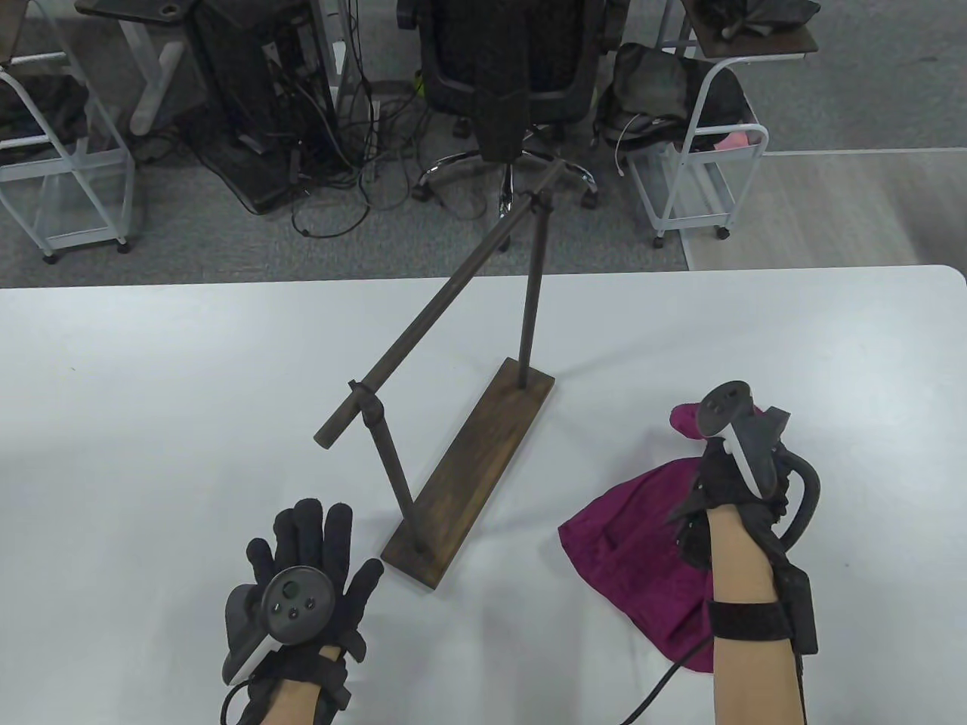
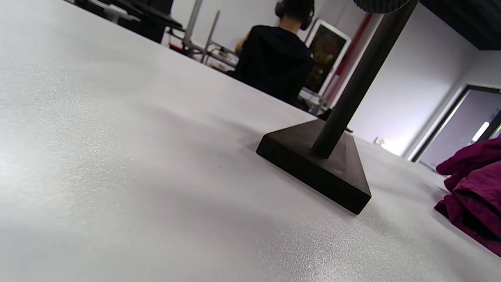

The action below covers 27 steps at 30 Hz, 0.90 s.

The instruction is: Hang shorts on desktop hanging rack

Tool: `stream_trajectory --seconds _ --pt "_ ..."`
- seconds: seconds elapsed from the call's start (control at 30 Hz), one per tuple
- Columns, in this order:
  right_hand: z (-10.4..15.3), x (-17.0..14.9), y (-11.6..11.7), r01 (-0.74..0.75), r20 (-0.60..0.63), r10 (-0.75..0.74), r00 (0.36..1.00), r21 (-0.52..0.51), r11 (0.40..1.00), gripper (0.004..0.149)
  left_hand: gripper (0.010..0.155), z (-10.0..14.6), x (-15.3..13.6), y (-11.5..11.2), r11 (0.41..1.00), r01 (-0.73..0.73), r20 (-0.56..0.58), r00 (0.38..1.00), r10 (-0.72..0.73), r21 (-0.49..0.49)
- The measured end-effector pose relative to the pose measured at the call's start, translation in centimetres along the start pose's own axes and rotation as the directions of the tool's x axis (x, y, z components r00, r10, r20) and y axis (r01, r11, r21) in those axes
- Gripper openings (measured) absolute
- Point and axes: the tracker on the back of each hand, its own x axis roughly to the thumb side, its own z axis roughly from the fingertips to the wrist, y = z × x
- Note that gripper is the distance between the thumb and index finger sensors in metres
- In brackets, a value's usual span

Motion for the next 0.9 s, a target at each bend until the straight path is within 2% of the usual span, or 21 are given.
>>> stream_trajectory --seconds 0.17,0.5,0.73,0.9 --pt "2.0 1.3 -1.5 0.008 0.096 -0.003 0.995 -0.059 0.998 0.049 0.079 0.0 0.1 0.0 1.0 0.001 0.004 1.0 -0.001 0.002" --pt "7.8 4.2 -5.0 0.089 0.314 -0.04 0.949 -0.142 0.986 0.048 0.078 0.1 0.1 0.1 1.0 -0.01 0.012 1.0 0.01 0.005" --pt "10.9 5.6 -6.8 0.225 0.442 -0.151 0.884 -0.12 0.967 0.048 0.079 0.2 0.1 0.1 0.999 -0.035 0.022 0.999 0.035 0.007" --pt "11.8 6.3 -7.9 0.313 0.498 -0.221 0.838 -0.108 0.944 0.048 0.079 0.2 0.2 0.2 0.999 -0.048 0.031 0.998 0.048 0.009"
